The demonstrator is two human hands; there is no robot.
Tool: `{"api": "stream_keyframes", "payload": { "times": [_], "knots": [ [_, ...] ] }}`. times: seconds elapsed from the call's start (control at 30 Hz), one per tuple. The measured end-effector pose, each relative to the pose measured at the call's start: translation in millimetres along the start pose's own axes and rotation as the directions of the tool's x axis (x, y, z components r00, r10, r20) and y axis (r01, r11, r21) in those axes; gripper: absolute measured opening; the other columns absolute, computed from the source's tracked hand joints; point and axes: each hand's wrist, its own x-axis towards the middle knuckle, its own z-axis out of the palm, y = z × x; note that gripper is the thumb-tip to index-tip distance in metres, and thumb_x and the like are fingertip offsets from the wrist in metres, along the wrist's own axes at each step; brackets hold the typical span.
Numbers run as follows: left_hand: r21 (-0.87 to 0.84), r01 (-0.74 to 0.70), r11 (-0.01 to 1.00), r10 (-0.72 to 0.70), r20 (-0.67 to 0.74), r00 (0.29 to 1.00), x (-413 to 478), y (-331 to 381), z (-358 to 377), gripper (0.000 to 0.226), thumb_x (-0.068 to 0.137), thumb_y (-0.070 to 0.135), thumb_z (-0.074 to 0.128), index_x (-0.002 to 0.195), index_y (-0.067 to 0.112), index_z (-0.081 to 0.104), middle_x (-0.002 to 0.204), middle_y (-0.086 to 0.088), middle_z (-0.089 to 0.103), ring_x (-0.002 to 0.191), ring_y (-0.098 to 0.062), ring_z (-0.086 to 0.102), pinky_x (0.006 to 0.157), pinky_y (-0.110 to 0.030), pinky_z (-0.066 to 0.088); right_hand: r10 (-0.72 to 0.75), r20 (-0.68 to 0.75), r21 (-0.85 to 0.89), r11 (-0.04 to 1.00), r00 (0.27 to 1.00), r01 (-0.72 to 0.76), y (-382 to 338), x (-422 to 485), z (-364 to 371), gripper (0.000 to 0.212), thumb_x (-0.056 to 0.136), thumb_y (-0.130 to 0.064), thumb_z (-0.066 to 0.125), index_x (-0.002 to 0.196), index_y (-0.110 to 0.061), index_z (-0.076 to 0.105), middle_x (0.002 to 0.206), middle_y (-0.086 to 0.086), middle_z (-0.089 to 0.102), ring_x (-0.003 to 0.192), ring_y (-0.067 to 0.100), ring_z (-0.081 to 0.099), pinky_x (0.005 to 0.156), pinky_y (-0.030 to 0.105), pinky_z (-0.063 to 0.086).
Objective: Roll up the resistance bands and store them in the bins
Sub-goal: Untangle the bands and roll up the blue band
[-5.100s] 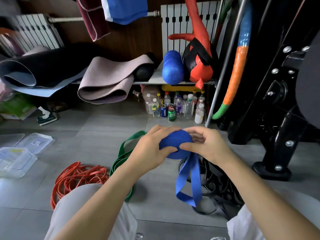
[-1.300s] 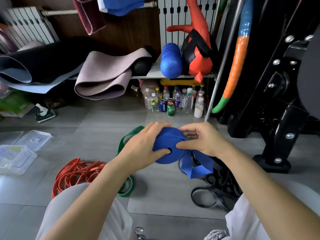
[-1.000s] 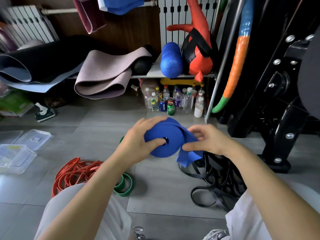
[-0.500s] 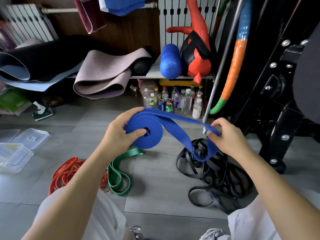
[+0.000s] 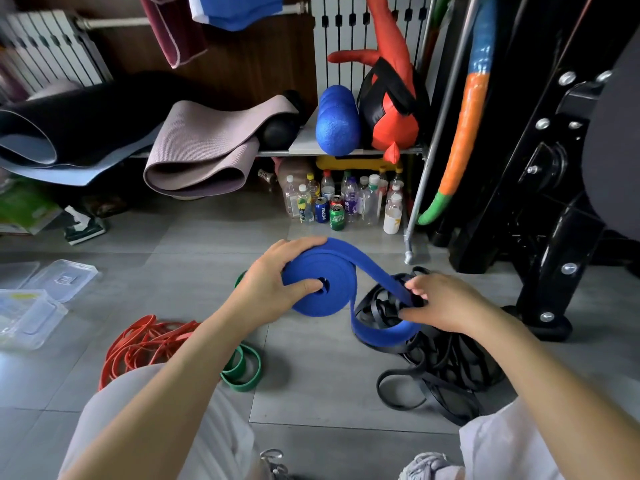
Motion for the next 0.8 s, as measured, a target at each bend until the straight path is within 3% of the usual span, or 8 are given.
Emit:
{"api": "stream_keyframes", "payload": {
  "times": [0.07, 0.13, 0.23, 0.33, 0.4, 0.57, 0.7, 0.8],
  "knots": [
    [0.025, -0.021, 0.999, 0.020, 0.039, 0.999, -0.1, 2.0, 7.2, 0.067, 0.078, 0.020, 0.073, 0.113, 0.068, 0.043, 0.111, 0.027, 0.049, 0.102, 0.004, 0.051, 0.086, -0.022, 0.047, -0.103, 0.019, 0.307, 0.947, 0.994, 0.093, -9.3, -2.3, 0.7, 0.081, 0.058, -0.061, 0.073, 0.129, -0.029, 0.053, 0.126, -0.008, 0.059, 0.114, 0.008, 0.056, 0.098, 0.033, 0.044],
    [0.047, -0.051, 0.998, 0.047, 0.085, 0.995, 0.0, 4.1, 14.5, 0.067, 0.078, 0.021, 0.072, 0.113, 0.069, 0.042, 0.110, 0.031, 0.048, 0.104, 0.005, 0.050, 0.088, -0.021, 0.044, -0.251, -0.019, 0.568, 0.794, 0.968, 0.217, -21.4, -4.3, -0.5, 0.097, 0.048, -0.067, 0.076, 0.133, -0.030, 0.048, 0.130, -0.010, 0.058, 0.118, 0.001, 0.053, 0.106, 0.034, 0.040],
    [0.067, -0.091, 0.994, 0.081, 0.134, 0.988, -0.7, 5.2, 23.3, 0.069, 0.078, 0.022, 0.072, 0.116, 0.069, 0.039, 0.111, 0.031, 0.047, 0.107, 0.004, 0.048, 0.092, -0.019, 0.042, -0.356, -0.138, 0.691, 0.634, 0.924, 0.347, -34.9, -4.0, 1.5, 0.069, 0.052, -0.060, 0.078, 0.115, -0.043, 0.057, 0.113, -0.016, 0.067, 0.109, 0.001, 0.059, 0.101, 0.031, 0.044],
    [0.075, -0.066, 0.995, 0.057, 0.119, 0.991, 0.4, 2.7, 25.9, 0.081, 0.074, 0.023, 0.074, 0.121, 0.071, 0.029, 0.112, 0.031, 0.047, 0.105, 0.007, 0.048, 0.085, -0.005, 0.039, -0.300, -0.225, 0.701, 0.611, 0.927, 0.368, -38.9, -1.7, 3.4, 0.041, 0.061, -0.039, 0.083, 0.097, -0.042, 0.062, 0.096, -0.011, 0.072, 0.092, 0.007, 0.067, 0.092, 0.038, 0.052],
    [0.076, -0.044, 0.996, 0.037, 0.091, 0.995, 1.6, 1.6, 25.4, 0.085, 0.073, 0.024, 0.076, 0.121, 0.073, 0.026, 0.113, 0.036, 0.045, 0.105, 0.009, 0.048, 0.083, -0.003, 0.040, -0.284, -0.223, 0.713, 0.605, 0.932, 0.355, -38.6, 0.5, 2.7, 0.041, 0.064, -0.029, 0.084, 0.099, -0.036, 0.064, 0.095, -0.007, 0.073, 0.089, 0.009, 0.069, 0.089, 0.040, 0.054],
    [-0.045, -0.032, 0.998, 0.033, 0.024, 0.999, 3.3, 4.4, 25.9, 0.074, 0.072, 0.023, 0.076, 0.118, 0.068, 0.038, 0.120, 0.038, 0.046, 0.113, -0.004, 0.052, 0.090, -0.032, 0.052, -0.284, -0.202, 0.786, 0.524, 0.937, 0.328, -37.8, 1.0, -2.1, 0.049, 0.054, -0.041, 0.082, 0.099, -0.035, 0.065, 0.096, -0.011, 0.073, 0.094, 0.007, 0.068, 0.091, 0.034, 0.052],
    [-0.230, -0.068, 0.971, 0.055, -0.062, 0.997, 6.4, 9.4, 25.7, 0.065, 0.069, 0.022, 0.074, 0.112, 0.063, 0.048, 0.115, 0.033, 0.054, 0.106, 0.000, 0.058, 0.077, -0.017, 0.052, -0.284, -0.212, 0.847, 0.424, 0.935, 0.321, -37.0, 1.5, -3.2, 0.049, 0.048, -0.036, 0.080, 0.095, -0.031, 0.066, 0.101, -0.003, 0.073, 0.095, 0.010, 0.068, 0.087, 0.029, 0.053],
    [-0.303, -0.059, 0.951, 0.047, -0.049, 0.998, 7.1, 9.2, 29.8, 0.063, 0.070, 0.018, 0.074, 0.110, 0.061, 0.052, 0.113, 0.033, 0.054, 0.103, -0.002, 0.060, 0.074, -0.018, 0.053, -0.277, -0.246, 0.890, 0.316, 0.929, 0.330, -36.3, 0.8, -2.1, 0.048, 0.051, -0.029, 0.081, 0.096, -0.030, 0.066, 0.097, -0.004, 0.074, 0.093, 0.012, 0.069, 0.078, 0.024, 0.056]
  ]
}}
